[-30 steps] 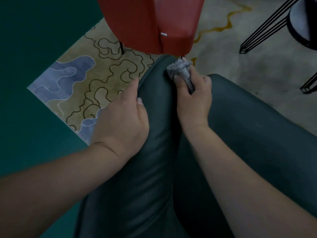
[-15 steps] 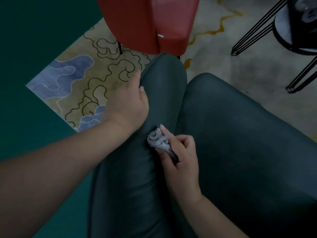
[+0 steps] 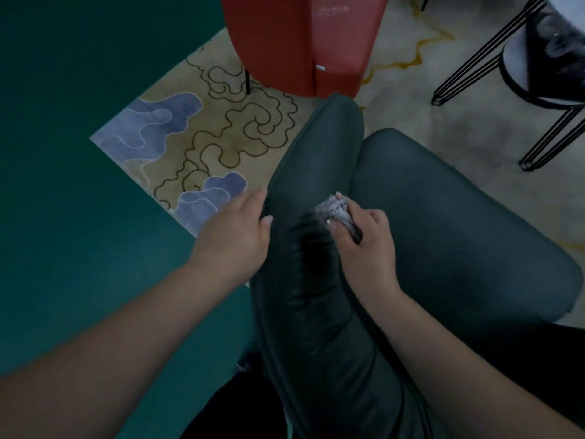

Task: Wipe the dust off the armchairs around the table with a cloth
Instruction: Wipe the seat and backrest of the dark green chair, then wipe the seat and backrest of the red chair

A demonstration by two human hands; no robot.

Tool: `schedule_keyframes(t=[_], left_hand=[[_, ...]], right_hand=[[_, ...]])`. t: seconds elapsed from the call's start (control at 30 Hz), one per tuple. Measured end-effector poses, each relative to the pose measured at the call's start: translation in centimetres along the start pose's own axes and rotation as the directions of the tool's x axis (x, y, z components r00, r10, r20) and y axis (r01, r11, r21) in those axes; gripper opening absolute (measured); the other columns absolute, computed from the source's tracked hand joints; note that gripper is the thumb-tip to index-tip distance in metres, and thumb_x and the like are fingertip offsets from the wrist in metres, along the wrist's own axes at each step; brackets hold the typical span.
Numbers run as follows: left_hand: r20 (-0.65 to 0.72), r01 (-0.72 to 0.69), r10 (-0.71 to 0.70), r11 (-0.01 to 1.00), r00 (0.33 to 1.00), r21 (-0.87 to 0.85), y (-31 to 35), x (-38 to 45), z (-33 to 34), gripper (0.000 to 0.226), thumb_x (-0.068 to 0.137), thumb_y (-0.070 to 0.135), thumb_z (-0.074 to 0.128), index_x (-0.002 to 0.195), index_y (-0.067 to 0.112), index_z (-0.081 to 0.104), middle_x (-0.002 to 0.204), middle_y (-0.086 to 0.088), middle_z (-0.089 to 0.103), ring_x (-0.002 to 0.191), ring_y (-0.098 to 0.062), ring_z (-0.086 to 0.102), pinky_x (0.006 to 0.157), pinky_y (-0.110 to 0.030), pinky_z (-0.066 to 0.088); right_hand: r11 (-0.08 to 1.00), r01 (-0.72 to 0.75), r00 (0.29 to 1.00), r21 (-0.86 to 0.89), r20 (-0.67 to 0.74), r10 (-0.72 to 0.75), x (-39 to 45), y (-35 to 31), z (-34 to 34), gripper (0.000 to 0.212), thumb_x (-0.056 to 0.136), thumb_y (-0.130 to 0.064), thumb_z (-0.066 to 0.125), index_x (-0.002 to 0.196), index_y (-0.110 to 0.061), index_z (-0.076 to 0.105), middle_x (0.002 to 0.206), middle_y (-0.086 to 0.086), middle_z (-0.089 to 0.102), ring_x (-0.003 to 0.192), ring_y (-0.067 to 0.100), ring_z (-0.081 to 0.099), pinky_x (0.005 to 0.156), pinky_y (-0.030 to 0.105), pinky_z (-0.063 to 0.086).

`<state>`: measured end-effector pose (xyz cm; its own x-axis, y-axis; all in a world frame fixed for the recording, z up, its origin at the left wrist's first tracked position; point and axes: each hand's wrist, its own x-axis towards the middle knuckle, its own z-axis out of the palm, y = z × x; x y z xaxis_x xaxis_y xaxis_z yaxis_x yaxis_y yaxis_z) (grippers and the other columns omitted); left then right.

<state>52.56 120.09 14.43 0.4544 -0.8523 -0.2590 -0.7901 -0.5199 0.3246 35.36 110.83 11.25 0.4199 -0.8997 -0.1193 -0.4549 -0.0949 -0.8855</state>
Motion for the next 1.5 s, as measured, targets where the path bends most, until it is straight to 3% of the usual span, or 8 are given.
schedule_keyframes(t=[0.3,0.63,0.73,0.87,1.07,1.2,1.4,1.5], left_hand=[[0.051,-0.062,0.051,0.965,0.997,0.253,-7.3,-6.3,-2.4,0.054,0.1,0.039,0.028,0.15,0.018,0.026,0.153,-0.002,0.033,0.139,-0.022,0.028,0.115,-0.04,0.02],[0.066,-0.078,0.059,0.934,0.996,0.35,-20.0,-9.6,-10.1,0.055,0.1,0.041,0.025,0.151,0.021,0.021,0.155,0.0,0.028,0.141,-0.022,0.022,0.116,-0.043,0.013],[0.058,-0.091,0.076,0.936,0.995,0.339,-22.6,-9.2,-11.9,0.054,0.1,0.041,0.025,0.15,0.02,0.021,0.156,0.0,0.025,0.143,-0.021,0.02,0.115,-0.042,0.011],[0.055,-0.12,0.108,0.941,0.993,0.316,-24.7,-8.3,-13.2,0.054,0.1,0.042,0.027,0.149,0.02,0.024,0.155,0.001,0.027,0.142,-0.02,0.02,0.115,-0.041,0.011],[0.109,-0.162,0.133,0.934,0.985,0.32,-25.5,-3.8,-14.4,0.054,0.101,0.04,0.025,0.15,0.019,0.022,0.155,-0.001,0.026,0.143,-0.022,0.018,0.115,-0.042,0.013],[0.133,-0.194,0.159,0.926,0.978,0.323,-25.4,1.6,-14.9,0.054,0.101,0.04,0.024,0.151,0.021,0.018,0.156,0.0,0.024,0.144,-0.021,0.016,0.116,-0.043,0.012],[0.201,-0.226,0.161,0.903,0.966,0.366,-24.9,11.1,-15.7,0.054,0.101,0.041,0.023,0.151,0.021,0.017,0.157,0.0,0.023,0.144,-0.021,0.015,0.116,-0.043,0.011],[0.204,-0.248,0.181,0.891,0.962,0.38,-24.2,15.1,-16.4,0.055,0.1,0.041,0.022,0.151,0.02,0.018,0.158,-0.002,0.021,0.145,-0.021,0.013,0.116,-0.042,0.006]], right_hand=[[0.99,0.044,0.999,-0.137,0.028,-0.041,-3.3,-7.0,3.9,0.024,0.094,-0.032,0.056,0.115,-0.023,0.061,0.091,-0.009,0.04,0.078,-0.009,0.046,0.067,0.001,0.033],[0.958,0.044,0.999,-0.283,0.028,-0.038,-5.4,-15.3,13.7,0.017,0.095,-0.037,0.053,0.097,-0.021,0.057,0.096,0.0,0.044,0.075,0.0,0.045,0.062,0.009,0.034],[0.955,0.006,1.0,-0.296,0.025,0.002,-5.4,-17.3,16.3,0.022,0.095,-0.038,0.052,0.104,-0.018,0.058,0.097,-0.001,0.044,0.073,0.003,0.043,0.067,0.022,0.032],[0.953,-0.024,0.999,-0.301,0.021,0.031,-4.9,-19.3,18.5,0.024,0.095,-0.035,0.052,0.104,-0.014,0.06,0.099,0.006,0.05,0.075,0.003,0.04,0.063,0.022,0.028],[0.972,-0.073,0.996,-0.225,0.031,0.082,-1.5,-20.5,19.7,0.015,0.092,-0.031,0.055,0.08,-0.022,0.053,0.086,0.008,0.055,0.078,0.014,0.047,0.063,0.03,0.032],[0.977,-0.204,0.979,-0.07,-0.037,0.202,3.2,-20.0,20.3,0.019,0.091,-0.032,0.056,0.091,-0.015,0.064,0.081,0.008,0.064,0.078,0.027,0.061,0.07,0.043,0.052],[0.97,-0.234,0.972,-0.061,-0.047,0.232,12.5,-19.0,20.1,0.01,0.09,-0.038,0.058,0.08,-0.041,0.059,0.077,-0.009,0.065,0.072,0.009,0.061,0.064,0.032,0.051],[0.972,-0.225,0.973,-0.068,-0.059,0.222,16.8,-19.7,19.7,0.007,0.09,-0.04,0.059,0.09,-0.046,0.056,0.077,-0.017,0.063,0.068,0.0,0.059,0.055,0.021,0.044]])
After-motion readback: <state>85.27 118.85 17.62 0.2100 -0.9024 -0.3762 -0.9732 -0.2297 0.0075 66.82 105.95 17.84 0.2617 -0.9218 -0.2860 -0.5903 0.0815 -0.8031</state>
